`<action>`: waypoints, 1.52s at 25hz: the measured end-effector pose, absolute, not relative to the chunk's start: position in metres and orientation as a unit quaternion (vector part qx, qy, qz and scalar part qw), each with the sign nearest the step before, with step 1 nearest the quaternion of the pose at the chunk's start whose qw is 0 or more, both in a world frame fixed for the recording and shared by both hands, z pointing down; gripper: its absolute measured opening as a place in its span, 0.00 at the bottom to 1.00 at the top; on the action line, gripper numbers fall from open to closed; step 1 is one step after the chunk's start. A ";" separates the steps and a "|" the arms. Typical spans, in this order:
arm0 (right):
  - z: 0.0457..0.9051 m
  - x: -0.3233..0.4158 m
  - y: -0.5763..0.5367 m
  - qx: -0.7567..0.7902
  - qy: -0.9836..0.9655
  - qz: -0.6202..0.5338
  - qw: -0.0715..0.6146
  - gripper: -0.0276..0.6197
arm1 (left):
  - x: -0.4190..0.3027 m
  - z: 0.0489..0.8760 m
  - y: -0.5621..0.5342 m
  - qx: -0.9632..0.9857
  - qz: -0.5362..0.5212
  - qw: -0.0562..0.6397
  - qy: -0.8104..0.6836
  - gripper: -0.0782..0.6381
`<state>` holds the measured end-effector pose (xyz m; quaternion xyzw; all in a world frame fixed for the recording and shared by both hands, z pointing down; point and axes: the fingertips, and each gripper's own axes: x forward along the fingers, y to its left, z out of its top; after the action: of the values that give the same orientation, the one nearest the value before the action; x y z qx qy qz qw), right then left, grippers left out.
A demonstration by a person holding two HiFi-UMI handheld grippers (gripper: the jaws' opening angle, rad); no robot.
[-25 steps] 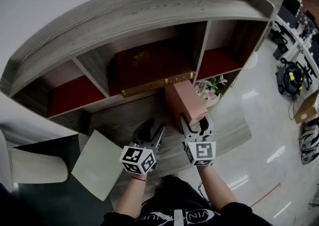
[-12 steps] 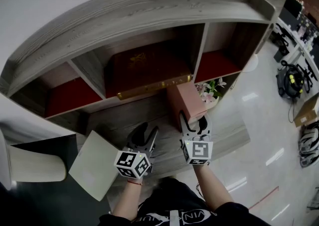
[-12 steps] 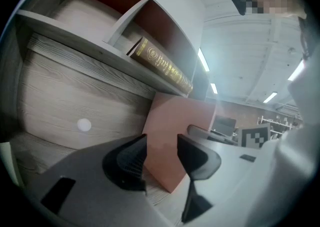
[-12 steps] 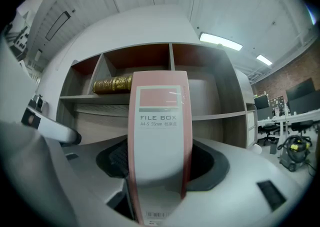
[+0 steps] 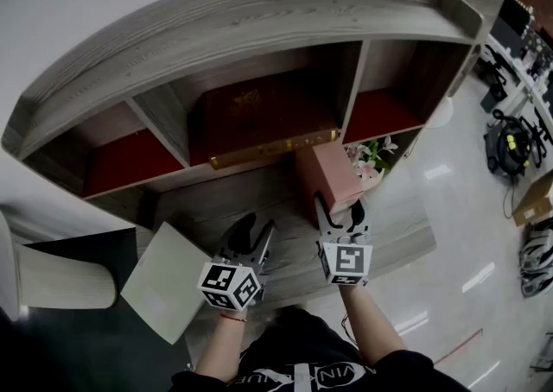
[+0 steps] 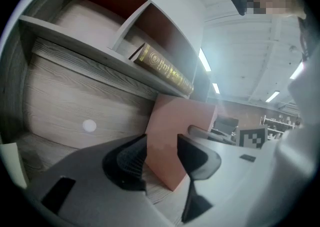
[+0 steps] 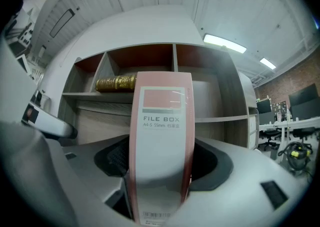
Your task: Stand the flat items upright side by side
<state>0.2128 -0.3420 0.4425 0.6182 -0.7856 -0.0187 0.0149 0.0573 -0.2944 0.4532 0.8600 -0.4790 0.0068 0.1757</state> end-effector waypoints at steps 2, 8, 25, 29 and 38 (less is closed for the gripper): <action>0.441 0.212 -0.342 0.611 -0.791 -0.028 0.023 0.57 | 0.054 0.453 -0.292 0.858 0.005 0.176 -0.482 0.37; 0.437 0.218 -0.337 0.597 -0.801 -0.026 0.023 0.68 | 0.046 0.447 -0.284 0.852 -0.002 0.172 -0.494 0.37; 0.430 0.206 -0.289 0.601 -0.797 -0.040 0.041 0.73 | -0.050 0.436 -0.229 0.799 -0.031 0.150 -0.581 0.37; 0.433 0.183 -0.271 0.599 -0.799 -0.033 0.046 0.74 | -0.086 0.437 -0.205 0.783 -0.035 0.153 -0.602 0.37; 0.453 0.083 -0.223 0.534 -0.843 -0.021 0.054 0.74 | -0.168 0.439 -0.146 0.743 -0.041 0.152 -0.650 0.37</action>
<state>0.0834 -0.2228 0.4531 0.5345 -0.8432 -0.0215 0.0540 -0.1684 -0.1465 0.4388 0.7432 -0.6502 -0.0407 0.1522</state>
